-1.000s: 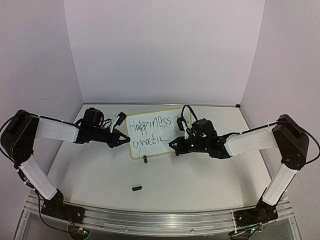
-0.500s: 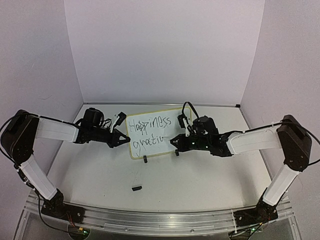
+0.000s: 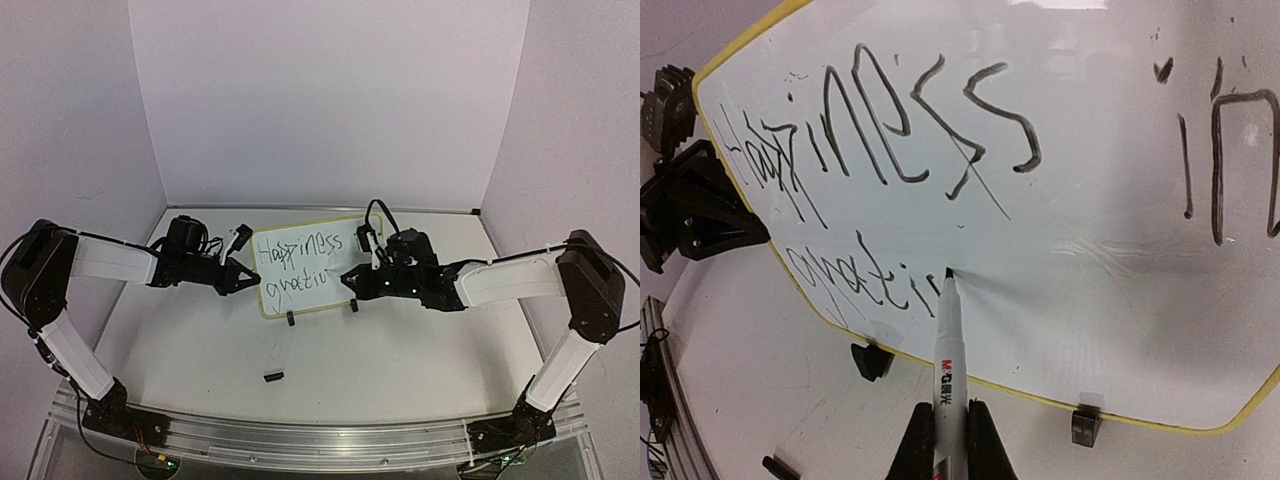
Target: Write a sentence on the whiteboard
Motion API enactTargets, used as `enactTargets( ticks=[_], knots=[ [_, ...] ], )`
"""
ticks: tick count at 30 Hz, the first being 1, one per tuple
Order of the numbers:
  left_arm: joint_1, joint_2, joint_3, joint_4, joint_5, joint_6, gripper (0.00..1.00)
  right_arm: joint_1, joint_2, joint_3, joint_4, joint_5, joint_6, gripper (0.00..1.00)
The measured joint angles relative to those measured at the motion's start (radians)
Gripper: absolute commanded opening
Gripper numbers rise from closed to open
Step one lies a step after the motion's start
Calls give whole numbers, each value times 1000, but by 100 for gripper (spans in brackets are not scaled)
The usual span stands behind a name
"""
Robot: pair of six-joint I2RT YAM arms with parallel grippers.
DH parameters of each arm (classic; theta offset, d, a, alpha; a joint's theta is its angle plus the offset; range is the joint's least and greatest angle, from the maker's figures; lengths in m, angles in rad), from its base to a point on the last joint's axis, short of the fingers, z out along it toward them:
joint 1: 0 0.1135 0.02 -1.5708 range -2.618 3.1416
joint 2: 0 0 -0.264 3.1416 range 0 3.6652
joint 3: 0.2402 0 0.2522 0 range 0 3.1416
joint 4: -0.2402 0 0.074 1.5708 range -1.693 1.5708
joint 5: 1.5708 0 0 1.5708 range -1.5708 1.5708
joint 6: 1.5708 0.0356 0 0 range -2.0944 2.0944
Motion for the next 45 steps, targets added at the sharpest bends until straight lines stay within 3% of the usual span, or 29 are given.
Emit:
enactTargets(
  ticks=[18, 45],
  knots=[
    [0, 0, 2, 0, -1, -1, 0, 0, 35, -41, -1, -10, 20, 0],
    [0, 0, 2, -6, -1, 0, 0, -23, -37, -35, -23, 27, 3, 0]
  ],
)
